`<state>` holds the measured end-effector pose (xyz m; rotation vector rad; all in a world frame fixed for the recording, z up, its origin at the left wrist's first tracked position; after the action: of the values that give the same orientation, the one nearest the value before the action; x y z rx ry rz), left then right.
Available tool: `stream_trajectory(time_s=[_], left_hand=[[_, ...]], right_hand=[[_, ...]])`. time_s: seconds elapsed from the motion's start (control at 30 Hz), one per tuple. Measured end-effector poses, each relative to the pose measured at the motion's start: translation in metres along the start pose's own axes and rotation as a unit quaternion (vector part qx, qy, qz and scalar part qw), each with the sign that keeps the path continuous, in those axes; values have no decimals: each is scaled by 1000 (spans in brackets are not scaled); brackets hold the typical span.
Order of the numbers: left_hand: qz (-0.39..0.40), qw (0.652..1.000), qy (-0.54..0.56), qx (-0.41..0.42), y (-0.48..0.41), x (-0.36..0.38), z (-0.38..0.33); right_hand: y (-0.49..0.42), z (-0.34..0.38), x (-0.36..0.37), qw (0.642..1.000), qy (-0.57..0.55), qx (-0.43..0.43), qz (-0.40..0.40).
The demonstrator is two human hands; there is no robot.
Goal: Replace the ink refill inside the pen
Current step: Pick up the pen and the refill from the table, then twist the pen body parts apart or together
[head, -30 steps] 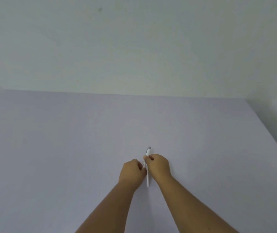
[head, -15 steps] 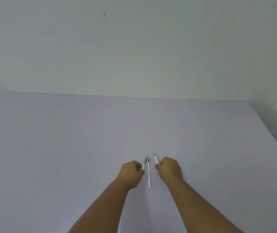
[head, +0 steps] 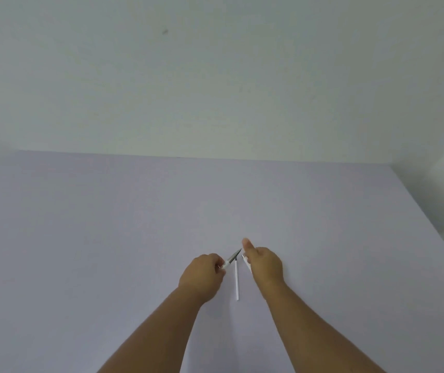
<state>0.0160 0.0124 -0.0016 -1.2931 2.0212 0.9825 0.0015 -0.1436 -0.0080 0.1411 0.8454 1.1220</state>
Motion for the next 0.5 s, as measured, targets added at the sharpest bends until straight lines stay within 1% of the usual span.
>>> stream_trajectory(time_s=[0.07, 0.13, 0.2, 0.3, 0.37, 0.43, 0.5], left_hand=[[-3, 1000, -22, 20, 1, -3, -4], [2, 999, -35, 39, 3, -6, -7], [14, 998, -38, 51, 4, -10, -8], [38, 998, -6, 55, 3, -17, -8], [44, 997, -4, 62, 3, -22, -9], [41, 996, -31, 79, 3, -28, -10], [37, 993, -62, 93, 3, -31, -12]], right_hand=[[3, 9, 1, 997, -47, 18, 59], [6, 12, 1, 993, -63, 5, 101], [7, 12, -3, 990, -78, -11, 121], [11, 15, -10, 982, -115, -45, 143], [14, 17, -13, 975, -127, -67, 169], [15, 18, -13, 970, -125, -65, 196], [15, 20, -14, 975, -91, -49, 196]])
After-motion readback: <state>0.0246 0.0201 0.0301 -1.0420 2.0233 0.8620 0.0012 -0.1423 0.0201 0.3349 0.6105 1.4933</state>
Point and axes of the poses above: each hand's wrist, its own y-axis away from the middle knuckle, its own x-axis out of the palm, z = x × y, the point moved 3 cm from there along -y, towards the middle knuckle, and after that the axes turned 5 degrees about x, right-handed, at the moved point
